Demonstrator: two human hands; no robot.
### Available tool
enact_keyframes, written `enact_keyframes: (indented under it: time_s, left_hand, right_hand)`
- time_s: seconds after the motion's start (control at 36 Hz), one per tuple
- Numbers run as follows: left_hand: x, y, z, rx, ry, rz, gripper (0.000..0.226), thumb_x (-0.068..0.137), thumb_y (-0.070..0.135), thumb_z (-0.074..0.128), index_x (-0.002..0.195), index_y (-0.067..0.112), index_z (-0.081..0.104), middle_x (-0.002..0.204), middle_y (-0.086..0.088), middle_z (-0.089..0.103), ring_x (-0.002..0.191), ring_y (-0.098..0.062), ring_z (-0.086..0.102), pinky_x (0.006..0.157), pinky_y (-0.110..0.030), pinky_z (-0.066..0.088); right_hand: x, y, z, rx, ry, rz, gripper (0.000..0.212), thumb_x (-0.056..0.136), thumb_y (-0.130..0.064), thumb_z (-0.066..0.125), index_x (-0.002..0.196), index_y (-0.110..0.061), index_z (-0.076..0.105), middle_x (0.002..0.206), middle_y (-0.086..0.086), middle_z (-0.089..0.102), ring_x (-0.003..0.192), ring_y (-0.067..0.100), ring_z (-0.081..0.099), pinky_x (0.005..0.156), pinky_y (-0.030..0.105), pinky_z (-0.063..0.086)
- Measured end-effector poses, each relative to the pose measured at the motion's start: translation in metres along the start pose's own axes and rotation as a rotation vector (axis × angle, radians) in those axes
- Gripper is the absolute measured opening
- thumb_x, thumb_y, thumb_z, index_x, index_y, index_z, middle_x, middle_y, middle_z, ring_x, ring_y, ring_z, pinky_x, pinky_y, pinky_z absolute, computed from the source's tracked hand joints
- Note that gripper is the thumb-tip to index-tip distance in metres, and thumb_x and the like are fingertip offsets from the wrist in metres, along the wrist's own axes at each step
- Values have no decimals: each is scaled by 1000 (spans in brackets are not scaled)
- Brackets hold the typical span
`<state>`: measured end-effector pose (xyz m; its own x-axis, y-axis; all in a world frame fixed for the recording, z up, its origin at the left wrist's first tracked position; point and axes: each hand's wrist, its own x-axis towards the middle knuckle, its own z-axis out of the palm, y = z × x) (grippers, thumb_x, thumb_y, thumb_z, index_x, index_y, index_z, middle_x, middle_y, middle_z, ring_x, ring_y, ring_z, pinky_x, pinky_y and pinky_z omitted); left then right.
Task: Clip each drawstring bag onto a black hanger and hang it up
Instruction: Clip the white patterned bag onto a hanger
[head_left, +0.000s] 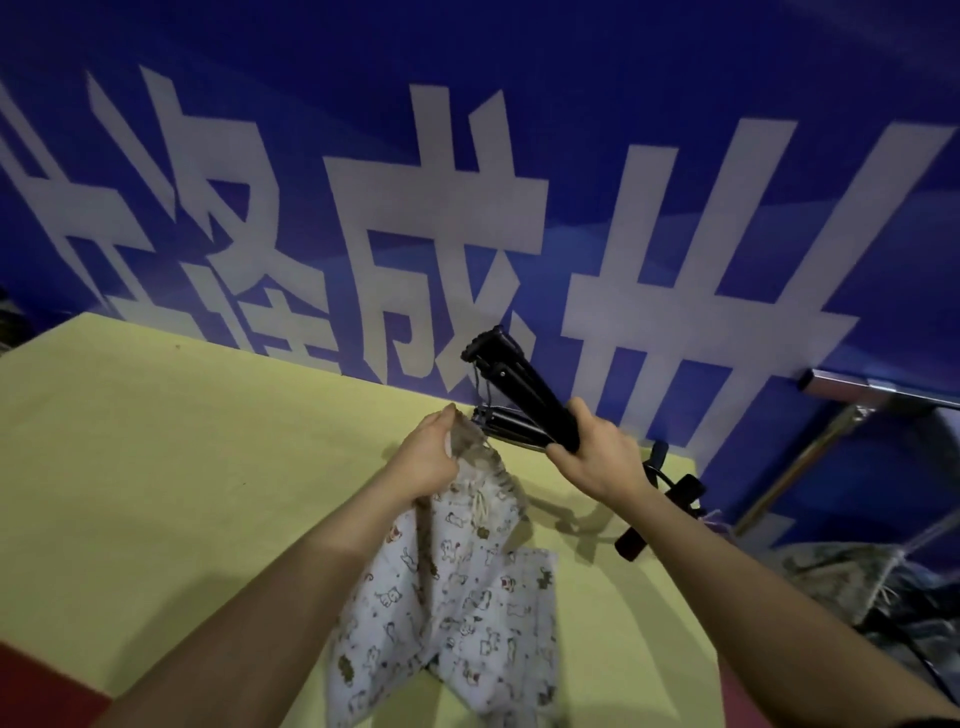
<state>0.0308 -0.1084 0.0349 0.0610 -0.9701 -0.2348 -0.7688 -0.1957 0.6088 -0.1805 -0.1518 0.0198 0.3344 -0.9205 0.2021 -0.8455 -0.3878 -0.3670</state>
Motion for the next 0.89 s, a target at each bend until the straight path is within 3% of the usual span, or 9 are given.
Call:
enact_keyframes:
  time_s: [0.14,0.22,0.28,0.31,0.39,0.47,0.64,0.75,0.89]
  left_hand:
    - [-16,3,-12,-191,45,-23,71,81,2,61,144,12,32,144,-5,39,126,-28,47,96,-34,44]
    - [-24,5,-17,-286,113,-18,49,80,-2,62,124,13,48,113,-5,57,101,-22,58,75,-26,47]
    - [-26,1,-18,-329,140,-7,48,80,-7,61,116,21,46,94,5,55,83,-12,55,59,-12,42]
    - [-27,-3,-18,-335,139,-4,52,79,-6,64,117,22,45,97,7,56,89,-12,56,60,-8,41]
    - [-34,-11,-21,-358,152,-8,88,74,2,75,147,16,28,142,2,42,132,-18,41,95,-19,39]
    - [-41,-12,-26,-304,199,12,95,77,6,74,151,16,14,154,1,24,140,-18,27,107,-24,30]
    - [-55,-8,-23,-54,179,128,88,79,-6,58,151,18,14,154,5,19,137,-17,31,93,-21,42]
    - [-61,-10,-16,122,186,148,83,81,-1,56,150,18,14,151,7,21,128,-20,41,96,-35,47]
    - [-64,-7,-21,322,247,181,80,84,1,53,150,18,12,151,6,21,126,-22,42,86,-37,51]
  right_hand:
    - [-13,-13,-1,43,-99,-54,34,86,-33,55,114,-20,42,84,-2,55,75,23,55,61,30,38]
    - [-19,-18,3,39,-153,-76,38,86,-35,55,119,-22,42,97,3,64,86,26,61,70,33,48]
    - [-23,-22,5,21,-175,-93,38,87,-35,55,119,-22,42,102,4,65,92,28,62,69,32,44]
    - [-25,-24,5,23,-181,-97,38,87,-34,55,121,-22,42,103,4,65,93,28,62,68,30,41]
    - [-30,-29,4,3,-192,-95,37,88,-33,54,121,-22,43,102,3,65,91,27,61,66,29,38]
    - [-31,-27,2,-87,-218,-112,32,86,-33,54,114,-20,44,96,6,65,83,28,59,63,30,38]
    - [-29,-37,0,-276,-225,-211,35,87,-32,52,119,-20,43,101,5,64,87,27,59,68,30,37]
    - [-19,-46,-3,-406,-204,-263,42,86,-23,50,127,-19,41,106,7,64,95,28,60,87,35,40]
    - [-11,-50,-14,-551,-127,-342,42,87,-15,49,128,-17,42,110,7,63,98,28,60,89,35,38]
